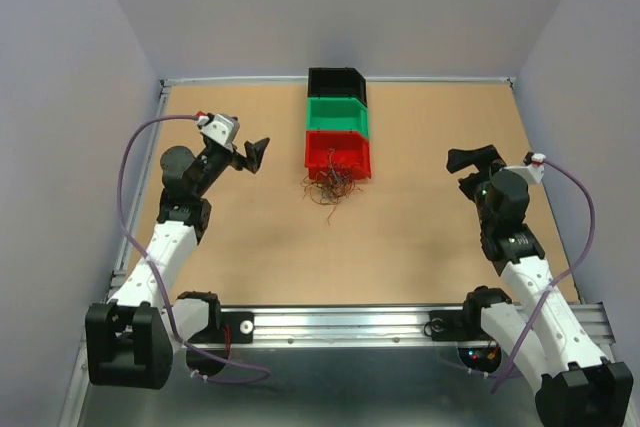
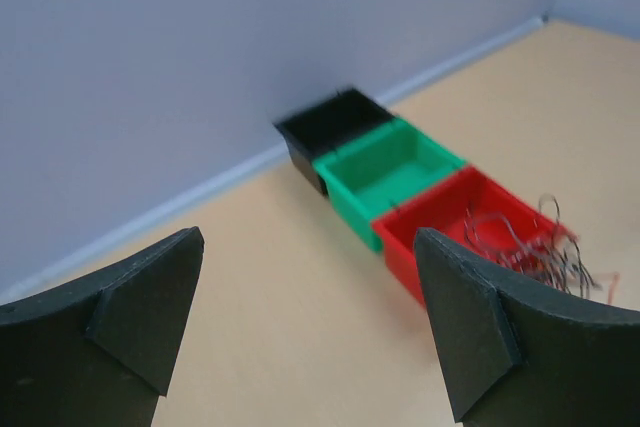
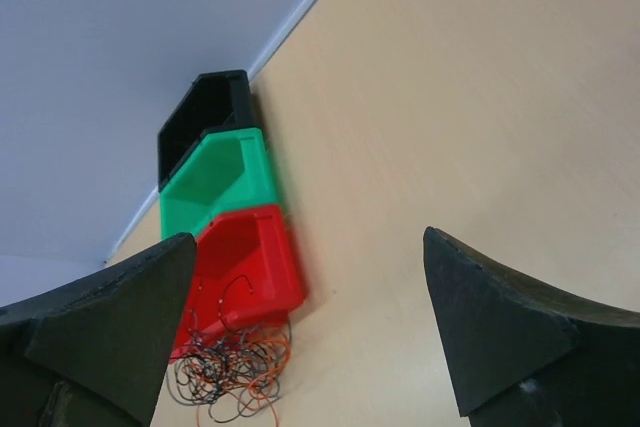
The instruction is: Untangle the cables
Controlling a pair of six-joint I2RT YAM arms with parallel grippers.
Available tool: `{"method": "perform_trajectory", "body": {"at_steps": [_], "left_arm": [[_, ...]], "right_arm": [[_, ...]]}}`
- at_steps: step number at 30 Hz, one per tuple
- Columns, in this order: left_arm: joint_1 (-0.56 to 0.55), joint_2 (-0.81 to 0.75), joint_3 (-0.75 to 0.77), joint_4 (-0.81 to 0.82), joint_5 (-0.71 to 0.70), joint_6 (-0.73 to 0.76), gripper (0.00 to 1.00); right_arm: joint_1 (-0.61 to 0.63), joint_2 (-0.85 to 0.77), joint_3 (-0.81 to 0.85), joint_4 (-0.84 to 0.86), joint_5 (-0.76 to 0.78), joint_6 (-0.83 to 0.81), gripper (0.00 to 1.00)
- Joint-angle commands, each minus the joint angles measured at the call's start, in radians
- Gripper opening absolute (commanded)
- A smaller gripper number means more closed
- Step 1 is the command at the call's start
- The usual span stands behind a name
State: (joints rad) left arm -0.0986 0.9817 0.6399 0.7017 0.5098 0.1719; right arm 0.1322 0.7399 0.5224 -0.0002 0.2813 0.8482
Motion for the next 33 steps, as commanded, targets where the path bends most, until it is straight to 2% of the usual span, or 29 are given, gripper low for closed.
{"method": "perform_trajectory", "body": {"at_steps": [1, 4, 5, 6, 8, 9, 11, 12, 16, 18, 21, 22, 23, 25, 26, 27, 28, 30, 31, 32, 33], "left_arm": [[-0.001, -0.005, -0.003, -0.016, 0.194, -0.031, 0.99], [-0.038, 0.137, 0.013, -0.005, 0.414, -0.003, 0.99], [-0.062, 0.173, 0.029, -0.025, 0.376, -0.021, 0.99], [-0.091, 0.204, 0.055, -0.118, 0.316, 0.001, 0.99], [-0.183, 0.27, 0.118, -0.23, 0.15, 0.113, 0.99], [-0.27, 0.276, 0.112, -0.241, 0.091, 0.165, 0.99], [-0.373, 0.287, 0.089, -0.242, -0.031, 0.219, 0.99], [-0.401, 0.294, 0.087, -0.248, -0.115, 0.231, 0.99], [-0.501, 0.357, 0.107, -0.275, -0.253, 0.261, 0.99], [-0.52, 0.438, 0.142, -0.278, -0.315, 0.256, 0.98], [-0.541, 0.576, 0.21, -0.298, -0.407, 0.258, 0.85], [-0.547, 0.616, 0.246, -0.359, -0.465, 0.261, 0.78], [-0.561, 0.656, 0.291, -0.396, -0.481, 0.258, 0.59], [-0.572, 0.747, 0.372, -0.477, -0.502, 0.271, 0.38], [-0.585, 0.767, 0.385, -0.485, -0.533, 0.281, 0.11], [-0.587, 0.762, 0.379, -0.485, -0.551, 0.284, 0.0], [-0.584, 0.744, 0.363, -0.464, -0.547, 0.284, 0.0], [-0.555, 0.605, 0.272, -0.38, -0.486, 0.273, 0.0], [-0.537, 0.538, 0.235, -0.357, -0.329, 0.264, 0.0], [-0.512, 0.467, 0.201, -0.34, -0.236, 0.255, 0.0], [-0.466, 0.33, 0.143, -0.323, -0.15, 0.242, 0.0]], "right_arm": [[0.001, -0.069, 0.005, 0.035, 0.024, 0.054, 1.0], [0.0, -0.065, -0.008, 0.035, 0.048, 0.014, 1.0], [0.001, -0.06, -0.009, 0.035, 0.048, 0.012, 1.0], [0.001, -0.056, -0.012, 0.035, 0.047, 0.011, 1.0], [0.0, -0.044, -0.016, 0.035, 0.038, 0.014, 1.0], [0.001, -0.031, -0.016, 0.035, 0.033, 0.015, 1.0], [0.001, -0.008, -0.015, 0.035, 0.003, 0.008, 1.0], [0.001, 0.002, -0.015, 0.035, -0.001, 0.017, 1.0], [0.001, 0.026, -0.024, 0.037, -0.008, 0.046, 1.0], [0.001, 0.032, -0.021, 0.039, -0.02, 0.049, 1.0], [0.001, 0.029, -0.024, 0.039, -0.024, 0.069, 1.0], [0.001, 0.027, -0.028, 0.039, -0.021, 0.083, 1.0], [0.001, 0.023, -0.032, 0.039, -0.019, 0.084, 1.0], [0.0, 0.016, -0.036, 0.04, -0.016, 0.084, 1.0], [0.001, 0.013, -0.036, 0.04, -0.013, 0.084, 1.0], [0.001, 0.01, -0.039, 0.04, -0.01, 0.086, 1.0], [0.0, 0.009, -0.039, 0.042, -0.011, 0.088, 1.0], [0.001, 0.013, -0.038, 0.048, -0.04, 0.074, 1.0], [0.001, 0.019, -0.033, 0.058, -0.057, 0.051, 1.0], [0.0, 0.026, -0.029, 0.065, -0.076, 0.042, 1.0], [0.001, 0.039, -0.03, 0.072, -0.114, 0.031, 1.0]]}}
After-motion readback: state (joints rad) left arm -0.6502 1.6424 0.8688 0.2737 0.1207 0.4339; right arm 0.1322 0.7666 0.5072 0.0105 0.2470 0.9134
